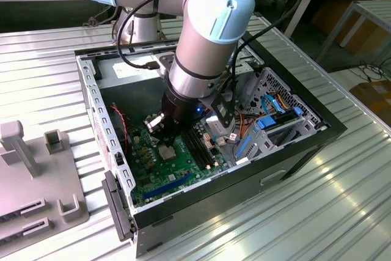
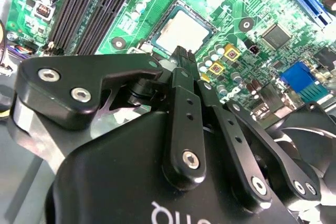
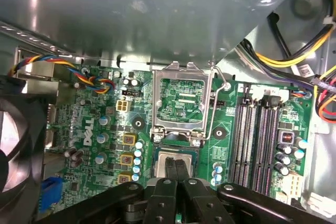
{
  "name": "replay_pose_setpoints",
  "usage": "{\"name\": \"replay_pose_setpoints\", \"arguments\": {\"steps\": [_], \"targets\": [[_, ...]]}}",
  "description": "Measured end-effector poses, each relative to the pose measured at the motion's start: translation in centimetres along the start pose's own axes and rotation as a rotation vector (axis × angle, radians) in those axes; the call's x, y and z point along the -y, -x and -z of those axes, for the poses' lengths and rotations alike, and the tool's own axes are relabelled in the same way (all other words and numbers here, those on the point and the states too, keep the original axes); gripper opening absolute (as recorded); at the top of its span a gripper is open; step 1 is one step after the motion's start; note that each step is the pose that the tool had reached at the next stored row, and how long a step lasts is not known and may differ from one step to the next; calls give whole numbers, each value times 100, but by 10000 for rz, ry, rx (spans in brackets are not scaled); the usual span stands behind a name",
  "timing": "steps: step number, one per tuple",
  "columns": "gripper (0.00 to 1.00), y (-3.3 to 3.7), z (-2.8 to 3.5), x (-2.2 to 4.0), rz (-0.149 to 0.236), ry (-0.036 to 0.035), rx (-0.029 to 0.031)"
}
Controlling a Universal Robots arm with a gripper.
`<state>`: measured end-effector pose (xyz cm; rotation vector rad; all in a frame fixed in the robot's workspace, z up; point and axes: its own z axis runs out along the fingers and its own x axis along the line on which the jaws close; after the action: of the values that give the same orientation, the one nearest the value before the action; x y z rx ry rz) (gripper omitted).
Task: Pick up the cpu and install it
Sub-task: 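Close the cpu cover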
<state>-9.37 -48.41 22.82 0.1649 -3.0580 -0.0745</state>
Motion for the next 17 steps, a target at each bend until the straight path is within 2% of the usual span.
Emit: {"name": "replay_pose_setpoints", "arguments": {"steps": [3, 6, 11, 17], "targets": [[11, 46, 3, -3, 3, 1, -5], [11, 129, 9, -16, 105, -7, -11], [11, 165, 12, -20, 226, -17, -17], [11, 171, 12, -20, 277, -21, -20]]}}
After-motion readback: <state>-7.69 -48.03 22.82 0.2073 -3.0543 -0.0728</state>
